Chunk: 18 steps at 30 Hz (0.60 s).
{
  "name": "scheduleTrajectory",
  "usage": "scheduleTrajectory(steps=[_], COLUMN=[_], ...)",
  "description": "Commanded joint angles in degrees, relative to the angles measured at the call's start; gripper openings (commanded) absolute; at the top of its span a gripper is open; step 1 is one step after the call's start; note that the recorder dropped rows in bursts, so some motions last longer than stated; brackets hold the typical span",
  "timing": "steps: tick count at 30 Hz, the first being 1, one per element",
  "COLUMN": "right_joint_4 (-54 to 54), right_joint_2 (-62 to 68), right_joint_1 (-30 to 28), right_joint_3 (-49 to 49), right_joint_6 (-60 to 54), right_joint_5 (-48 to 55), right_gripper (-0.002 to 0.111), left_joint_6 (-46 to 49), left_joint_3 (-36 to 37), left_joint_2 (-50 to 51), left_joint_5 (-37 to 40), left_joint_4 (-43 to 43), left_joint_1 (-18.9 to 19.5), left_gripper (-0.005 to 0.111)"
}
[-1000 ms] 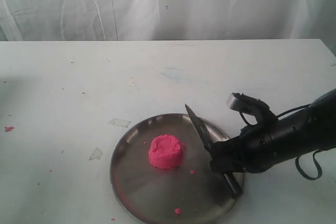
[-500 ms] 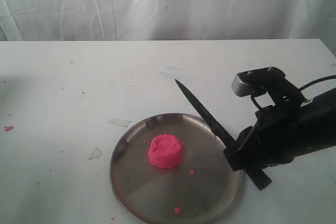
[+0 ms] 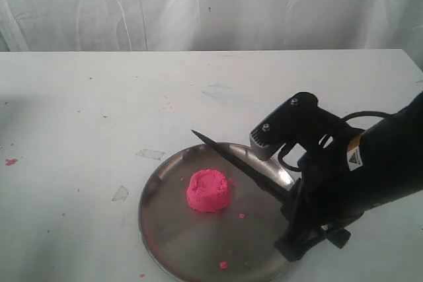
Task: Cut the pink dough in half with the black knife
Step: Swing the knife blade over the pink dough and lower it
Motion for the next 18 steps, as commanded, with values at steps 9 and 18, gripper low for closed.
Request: scheduleTrajectory(steps=[9, 18], right_joint_4=[-6.5, -5.81], right_joint_2=[9.17, 12.34], right_joint_1=[0.95, 2.74], right_joint_3=[-0.16, -0.29], right_joint_6=[5.39, 5.39], right_joint_5=[-6.44, -8.33], right_gripper=[0.007, 0.007], left_joint_6=[0.0, 0.0], left_joint_3=[0.27, 0.27], left_joint_2=[-0.27, -0.27], left_joint_5=[-0.07, -0.07], left_joint_4=[-0.38, -0.38], left_joint_1=[0.19, 0.19], left_gripper=[0.0, 0.0])
